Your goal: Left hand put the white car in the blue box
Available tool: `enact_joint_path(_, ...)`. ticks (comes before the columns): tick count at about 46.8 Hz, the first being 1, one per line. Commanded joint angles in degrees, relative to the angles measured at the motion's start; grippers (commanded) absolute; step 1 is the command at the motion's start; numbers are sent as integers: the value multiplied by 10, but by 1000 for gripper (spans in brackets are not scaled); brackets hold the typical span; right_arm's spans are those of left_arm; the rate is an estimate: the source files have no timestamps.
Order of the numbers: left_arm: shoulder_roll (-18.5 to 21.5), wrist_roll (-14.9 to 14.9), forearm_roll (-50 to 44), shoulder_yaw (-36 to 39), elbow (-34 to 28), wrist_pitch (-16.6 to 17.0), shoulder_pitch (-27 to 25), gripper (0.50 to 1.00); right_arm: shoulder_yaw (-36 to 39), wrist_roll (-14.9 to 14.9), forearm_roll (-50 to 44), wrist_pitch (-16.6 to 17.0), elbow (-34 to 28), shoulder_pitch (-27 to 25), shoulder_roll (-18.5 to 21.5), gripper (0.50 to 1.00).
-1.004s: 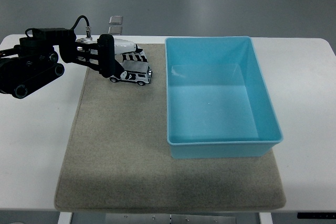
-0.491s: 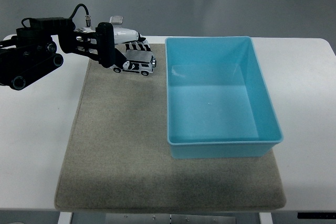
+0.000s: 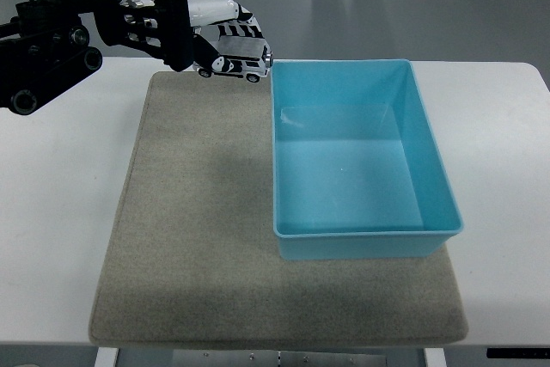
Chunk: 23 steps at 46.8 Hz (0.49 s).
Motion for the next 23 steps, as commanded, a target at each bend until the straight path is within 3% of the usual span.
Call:
enact_joint_path(1,0,0,0,-6,-7,0,-6,500,0,0,0,0,0,0,0,936)
enact_joint_path(23,-26,-15,0,-4,-59,0,-27,500,0,0,0,0,0,0,0,936)
